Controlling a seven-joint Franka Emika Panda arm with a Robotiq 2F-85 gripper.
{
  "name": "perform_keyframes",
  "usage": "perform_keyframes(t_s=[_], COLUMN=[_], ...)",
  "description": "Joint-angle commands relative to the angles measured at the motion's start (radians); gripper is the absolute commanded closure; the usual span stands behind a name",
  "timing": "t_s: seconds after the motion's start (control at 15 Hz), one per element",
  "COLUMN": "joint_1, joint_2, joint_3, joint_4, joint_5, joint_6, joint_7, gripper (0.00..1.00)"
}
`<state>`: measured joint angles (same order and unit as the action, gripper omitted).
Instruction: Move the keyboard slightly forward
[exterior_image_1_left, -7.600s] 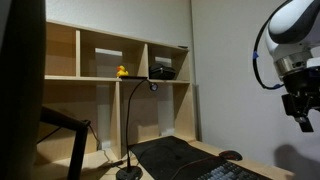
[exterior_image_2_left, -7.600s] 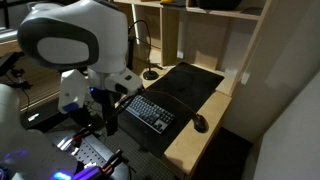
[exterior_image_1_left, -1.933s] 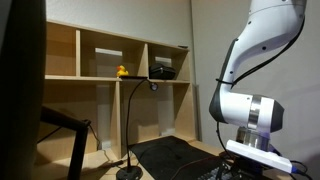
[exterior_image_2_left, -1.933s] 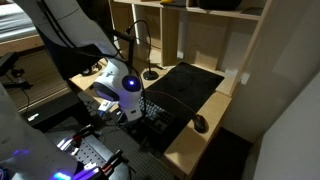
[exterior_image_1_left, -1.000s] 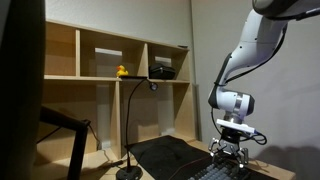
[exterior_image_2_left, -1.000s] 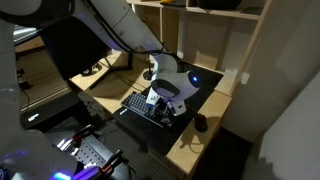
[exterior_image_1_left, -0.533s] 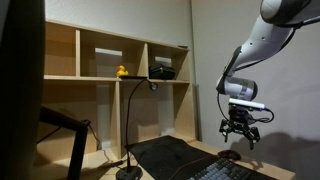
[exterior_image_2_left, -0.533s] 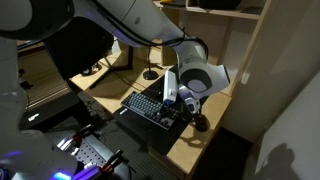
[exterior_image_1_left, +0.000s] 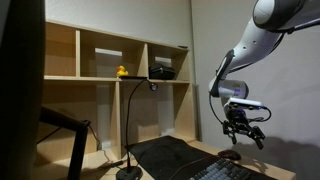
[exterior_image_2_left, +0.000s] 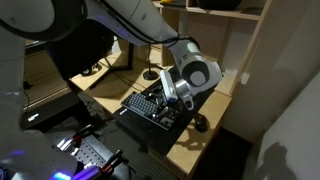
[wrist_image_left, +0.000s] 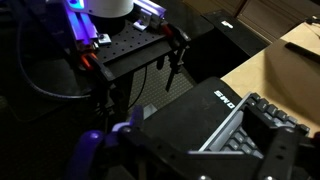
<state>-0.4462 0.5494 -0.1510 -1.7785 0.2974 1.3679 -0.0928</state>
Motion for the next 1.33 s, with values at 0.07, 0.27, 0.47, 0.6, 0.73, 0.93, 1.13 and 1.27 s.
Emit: perform_keyframes(t_s=[0.07, 0.27, 0.47, 0.6, 0.73, 0.93, 1.13, 1.27], joint_1=[0.048, 0.086, 0.110, 0.122, 0.132, 0.138, 0.160, 0.170], joint_2=[-0.009, -0.128, -0.264, -0.354, -0.432, -0.551, -0.522, -0.574], joint_3=[-0.021, -0.006, 0.000, 0.000, -0.001, -0.020, -0.034, -0.039], joint_4=[-0.023, -0.181, -0.333, -0.433, -0.530, -0.652, -0.625, -0.678], joint_5=[-0.057, -0.152, -0.205, -0.198, -0.170, -0.072, -0.050, -0.025], joint_6=[-0.005, 0.060, 0.092, 0.149, 0.208, 0.253, 0.242, 0.276], joint_7=[-0.050, -0.174, -0.306, -0.376, -0.448, -0.530, -0.505, -0.504], gripper=[0.00, 0.00, 0.00, 0.00, 0.00, 0.00, 0.00, 0.00])
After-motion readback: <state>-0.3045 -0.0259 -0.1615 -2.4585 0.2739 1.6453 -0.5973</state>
